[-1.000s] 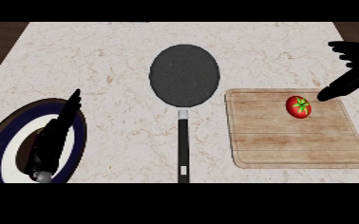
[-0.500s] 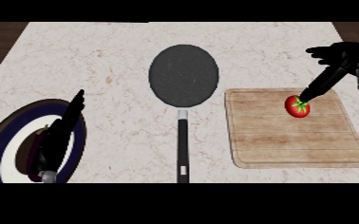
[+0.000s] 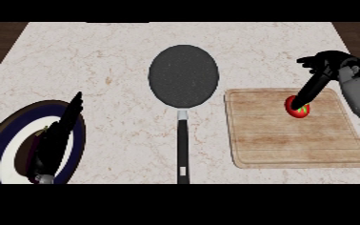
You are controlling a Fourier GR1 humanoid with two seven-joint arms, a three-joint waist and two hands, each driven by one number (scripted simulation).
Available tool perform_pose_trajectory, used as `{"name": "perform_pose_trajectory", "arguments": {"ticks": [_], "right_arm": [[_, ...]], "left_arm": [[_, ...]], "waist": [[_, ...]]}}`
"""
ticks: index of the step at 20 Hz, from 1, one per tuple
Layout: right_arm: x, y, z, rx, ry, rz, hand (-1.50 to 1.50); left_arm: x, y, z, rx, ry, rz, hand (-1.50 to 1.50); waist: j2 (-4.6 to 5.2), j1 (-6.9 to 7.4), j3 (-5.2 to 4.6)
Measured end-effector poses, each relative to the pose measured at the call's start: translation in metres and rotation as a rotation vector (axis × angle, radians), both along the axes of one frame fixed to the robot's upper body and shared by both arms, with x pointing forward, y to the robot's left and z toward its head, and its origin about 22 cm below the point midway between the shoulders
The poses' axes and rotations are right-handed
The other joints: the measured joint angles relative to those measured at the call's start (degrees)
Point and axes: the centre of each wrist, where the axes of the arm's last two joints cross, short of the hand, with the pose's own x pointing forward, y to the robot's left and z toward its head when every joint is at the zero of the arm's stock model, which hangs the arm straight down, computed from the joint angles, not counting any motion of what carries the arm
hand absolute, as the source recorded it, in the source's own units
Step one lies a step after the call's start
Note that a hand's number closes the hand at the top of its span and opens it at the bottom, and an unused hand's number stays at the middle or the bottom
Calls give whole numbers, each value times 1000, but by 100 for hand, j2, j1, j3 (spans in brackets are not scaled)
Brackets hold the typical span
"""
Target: Pick the tomato from the cutting board and place it in the pan
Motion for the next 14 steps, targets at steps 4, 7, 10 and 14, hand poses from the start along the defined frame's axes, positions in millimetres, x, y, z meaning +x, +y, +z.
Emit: {"name": "perform_pose_trajectory", "arguments": {"ticks": [4, 7, 10, 14], "right_arm": [[-1, -1, -8, -13, 28, -5, -150], [1, -1, -21, -19, 60, -9, -150], [-1, -2, -23, -25, 62, -11, -150], [-5, 7, -38, -24, 84, -1, -150]], "left_arm": [[2, -1, 5, 1, 1, 2, 0], [7, 3, 4, -1, 4, 2, 0], [0, 0, 4, -3, 6, 3, 0], [7, 5, 2, -3, 5, 5, 0]], "waist": [[-1, -9, 1], [6, -4, 1], [1, -10, 3], [-1, -29, 1]]}}
